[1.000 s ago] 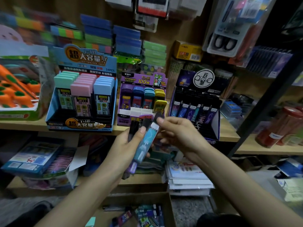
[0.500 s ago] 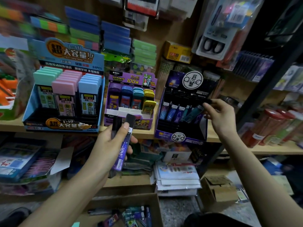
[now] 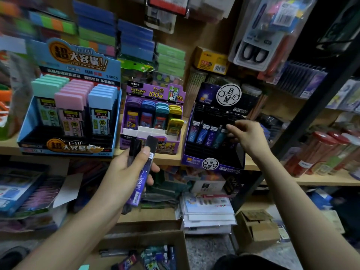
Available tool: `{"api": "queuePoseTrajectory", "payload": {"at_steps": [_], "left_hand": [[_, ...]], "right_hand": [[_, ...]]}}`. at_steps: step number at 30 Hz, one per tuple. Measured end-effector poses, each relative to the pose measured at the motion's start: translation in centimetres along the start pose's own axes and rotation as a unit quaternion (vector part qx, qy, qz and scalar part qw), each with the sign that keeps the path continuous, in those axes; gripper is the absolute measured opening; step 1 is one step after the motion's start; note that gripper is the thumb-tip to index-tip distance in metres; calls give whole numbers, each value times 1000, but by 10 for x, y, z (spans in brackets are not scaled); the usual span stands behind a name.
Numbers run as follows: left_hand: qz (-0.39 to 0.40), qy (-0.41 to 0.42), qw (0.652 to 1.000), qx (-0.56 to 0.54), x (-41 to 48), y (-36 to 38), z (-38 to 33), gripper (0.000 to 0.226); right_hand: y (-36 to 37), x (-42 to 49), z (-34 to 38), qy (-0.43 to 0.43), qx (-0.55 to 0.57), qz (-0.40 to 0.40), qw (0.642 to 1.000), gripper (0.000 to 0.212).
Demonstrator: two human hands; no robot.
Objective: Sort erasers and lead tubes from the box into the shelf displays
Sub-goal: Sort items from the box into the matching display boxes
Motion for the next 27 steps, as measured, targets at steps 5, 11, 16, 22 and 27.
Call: {"api": "queuePoseTrajectory", "payload": {"at_steps": [5, 11, 16, 22, 27], "left_hand": [[26, 13, 1000, -3, 1, 8, -1, 24], [47, 12, 999, -21, -1, 11, -4, 33], [69, 13, 997, -22, -3, 19, -2, 35], [95, 12, 995, -21, -10, 32, 2, 32], [102, 23, 994, -15, -14, 46, 1, 33]], "right_hand": [[3, 7, -13, 31, -33, -42, 998, 27], [-6, -1, -2, 44, -149, -60, 986, 44], [33, -49, 49, 12, -20, 47, 999, 38], [106, -123, 81, 61, 225, 232, 944, 20], [91, -125, 77, 81, 263, 198, 941, 13]]}}
Point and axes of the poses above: each hand's wrist, its own x-axis towards the middle knuckle, its own y-axis out of the palm, z = x × y, the point moved 10 cm from there along x, towards the middle knuckle, and after that the axes turned 4 degrees about y, right-handed, at the moved point
